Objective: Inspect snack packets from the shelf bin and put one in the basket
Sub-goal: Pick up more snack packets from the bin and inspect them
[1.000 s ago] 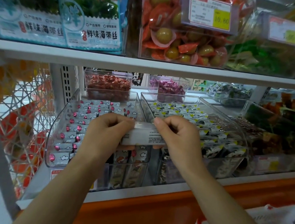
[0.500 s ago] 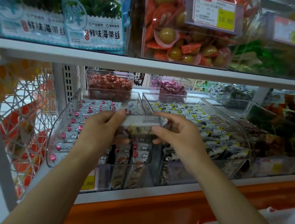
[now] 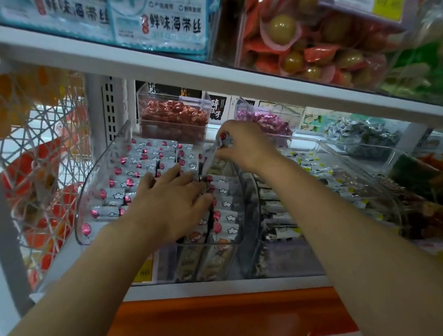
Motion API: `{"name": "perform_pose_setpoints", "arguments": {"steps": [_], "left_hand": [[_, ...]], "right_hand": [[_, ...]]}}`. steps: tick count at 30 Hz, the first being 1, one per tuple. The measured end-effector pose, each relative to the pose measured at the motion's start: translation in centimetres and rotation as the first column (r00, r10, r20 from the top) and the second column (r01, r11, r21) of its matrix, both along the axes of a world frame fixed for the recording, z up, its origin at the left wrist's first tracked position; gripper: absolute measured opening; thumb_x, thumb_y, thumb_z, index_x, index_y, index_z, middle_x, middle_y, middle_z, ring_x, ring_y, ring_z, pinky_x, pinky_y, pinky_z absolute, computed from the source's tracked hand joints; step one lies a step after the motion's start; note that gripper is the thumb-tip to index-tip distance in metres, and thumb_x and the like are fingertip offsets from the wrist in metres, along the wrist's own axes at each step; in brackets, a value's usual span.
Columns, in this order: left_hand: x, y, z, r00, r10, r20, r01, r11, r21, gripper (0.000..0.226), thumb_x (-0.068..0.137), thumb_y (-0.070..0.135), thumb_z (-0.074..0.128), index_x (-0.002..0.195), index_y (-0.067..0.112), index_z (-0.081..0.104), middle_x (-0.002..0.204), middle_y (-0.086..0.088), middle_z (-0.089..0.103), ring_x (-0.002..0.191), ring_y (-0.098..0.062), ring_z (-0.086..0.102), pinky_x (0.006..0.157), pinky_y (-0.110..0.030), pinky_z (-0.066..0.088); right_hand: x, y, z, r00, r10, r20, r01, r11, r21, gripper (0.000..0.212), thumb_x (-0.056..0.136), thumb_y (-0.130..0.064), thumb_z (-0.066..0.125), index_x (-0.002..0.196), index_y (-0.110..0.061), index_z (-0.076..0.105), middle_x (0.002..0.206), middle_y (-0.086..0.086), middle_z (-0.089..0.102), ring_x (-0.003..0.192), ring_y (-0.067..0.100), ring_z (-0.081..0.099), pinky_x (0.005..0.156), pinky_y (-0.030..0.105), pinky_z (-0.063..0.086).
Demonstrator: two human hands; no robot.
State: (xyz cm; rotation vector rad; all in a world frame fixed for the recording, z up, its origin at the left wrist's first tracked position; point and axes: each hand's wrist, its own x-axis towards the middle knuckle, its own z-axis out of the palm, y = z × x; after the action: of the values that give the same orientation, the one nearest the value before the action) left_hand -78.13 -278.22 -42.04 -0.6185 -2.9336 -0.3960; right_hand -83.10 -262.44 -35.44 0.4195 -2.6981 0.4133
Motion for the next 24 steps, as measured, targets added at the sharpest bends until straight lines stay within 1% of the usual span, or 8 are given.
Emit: {"name": "perform_pose_setpoints", "arguments": {"steps": [4, 7, 9, 11, 14, 16, 21, 24], "left_hand": [[-0.1, -0.5, 0.0, 1.0, -0.004, -0.023, 0.004, 0.999, 0.037, 0.049, 0.097, 0.049, 0.019, 0.14, 0.034, 0.035, 0.155, 0.013, 0.019, 0.145, -0.012, 0.0, 0.113, -0.051, -0.002], [-0.3, -0.9, 0.2, 1.0, 0.002, -0.011, -0.001, 0.999, 0.038, 0.048, 0.097, 0.048, 0.021, 0.14, 0.035, 0.035, 0.155, 0.014, 0.019, 0.144, -0.011, -0.001, 0.113, -0.051, -0.001], [-0.4, -1.2, 0.3, 1.0, 0.004, -0.003, -0.004, 0.999, 0.038, 0.048, 0.096, 0.049, 0.022, 0.14, 0.035, 0.035, 0.155, 0.014, 0.019, 0.144, -0.011, -0.001, 0.113, -0.052, 0.0], [-0.4, -1.4, 0.5, 1.0, 0.004, 0.0, -0.004, 0.999, 0.049, 0.047, 0.096, 0.049, 0.025, 0.14, 0.034, 0.035, 0.155, 0.013, 0.018, 0.145, -0.012, -0.002, 0.113, -0.052, -0.001], [-0.4, -1.7, 0.8, 1.0, 0.009, 0.018, -0.01, 0.998, 0.069, 0.049, 0.096, 0.049, 0.03, 0.142, 0.032, 0.033, 0.156, 0.011, 0.016, 0.144, -0.012, -0.004, 0.113, -0.051, -0.001], [-0.3, -1.9, 0.9, 0.999, 0.02, 0.028, -0.022, 0.997, 0.074, 0.05, 0.096, 0.049, 0.032, 0.143, 0.033, 0.031, 0.156, 0.01, 0.015, 0.145, -0.012, -0.003, 0.114, -0.05, 0.0], [-0.3, -2.2, 1.3, 0.999, 0.043, 0.028, -0.045, 0.995, 0.093, 0.05, 0.095, 0.048, 0.037, 0.142, 0.03, 0.034, 0.155, 0.008, 0.021, 0.145, -0.015, 0.002, 0.115, -0.05, 0.003], [-0.1, -2.3, 1.5, 0.999, 0.034, 0.003, -0.034, 0.994, 0.108, 0.049, 0.095, 0.044, 0.04, 0.14, 0.026, 0.039, 0.152, 0.003, 0.028, 0.144, -0.02, 0.011, 0.115, -0.051, 0.012]], "right_hand": [[-1.7, -1.2, -0.1, 0.996, -0.062, 0.068, 0.031, 0.924, 0.382, 0.021, 0.084, -0.019, 0.067, 0.104, -0.014, 0.064, 0.111, 0.009, 0.059, 0.106, 0.027, 0.052, 0.076, 0.033, 0.038], [-2.9, -1.8, -0.8, 0.957, -0.122, 0.262, -0.045, 0.832, 0.553, 0.032, 0.091, -0.009, 0.048, 0.118, -0.017, 0.061, 0.124, 0.007, 0.055, 0.115, 0.026, 0.047, 0.08, 0.034, 0.034], [-3.5, -2.2, -0.7, 0.92, -0.142, 0.364, -0.073, 0.852, 0.519, 0.036, 0.091, -0.005, 0.04, 0.121, -0.012, 0.059, 0.128, 0.008, 0.055, 0.115, 0.026, 0.051, 0.084, 0.034, 0.04], [-3.9, -2.3, -0.1, 0.917, -0.1, 0.387, -0.071, 0.912, 0.404, 0.03, 0.09, -0.004, 0.043, 0.111, -0.006, 0.064, 0.12, 0.011, 0.061, 0.107, 0.027, 0.057, 0.087, 0.036, 0.048], [-4.3, -2.0, 0.5, 0.985, -0.074, 0.155, 0.038, 0.974, 0.224, 0.019, 0.089, -0.007, 0.048, 0.098, -0.009, 0.065, 0.107, 0.01, 0.064, 0.095, 0.023, 0.059, 0.08, 0.032, 0.047], [-4.6, -1.9, 0.5, 0.994, -0.102, 0.031, 0.091, 0.965, 0.246, 0.021, 0.091, -0.007, 0.046, 0.104, -0.009, 0.062, 0.109, 0.011, 0.062, 0.096, 0.024, 0.058, 0.079, 0.031, 0.045], [-5.0, -2.7, -1.0, 0.98, -0.171, 0.103, 0.106, 0.883, 0.458, 0.019, 0.086, -0.006, 0.058, 0.104, -0.012, 0.063, 0.114, 0.013, 0.056, 0.107, 0.031, 0.053, 0.087, 0.036, 0.042], [-4.8, -2.7, -1.2, 0.986, -0.157, 0.058, 0.116, 0.893, 0.435, 0.018, 0.087, -0.003, 0.055, 0.103, -0.006, 0.063, 0.111, 0.015, 0.06, 0.107, 0.031, 0.054, 0.086, 0.035, 0.043]]}}
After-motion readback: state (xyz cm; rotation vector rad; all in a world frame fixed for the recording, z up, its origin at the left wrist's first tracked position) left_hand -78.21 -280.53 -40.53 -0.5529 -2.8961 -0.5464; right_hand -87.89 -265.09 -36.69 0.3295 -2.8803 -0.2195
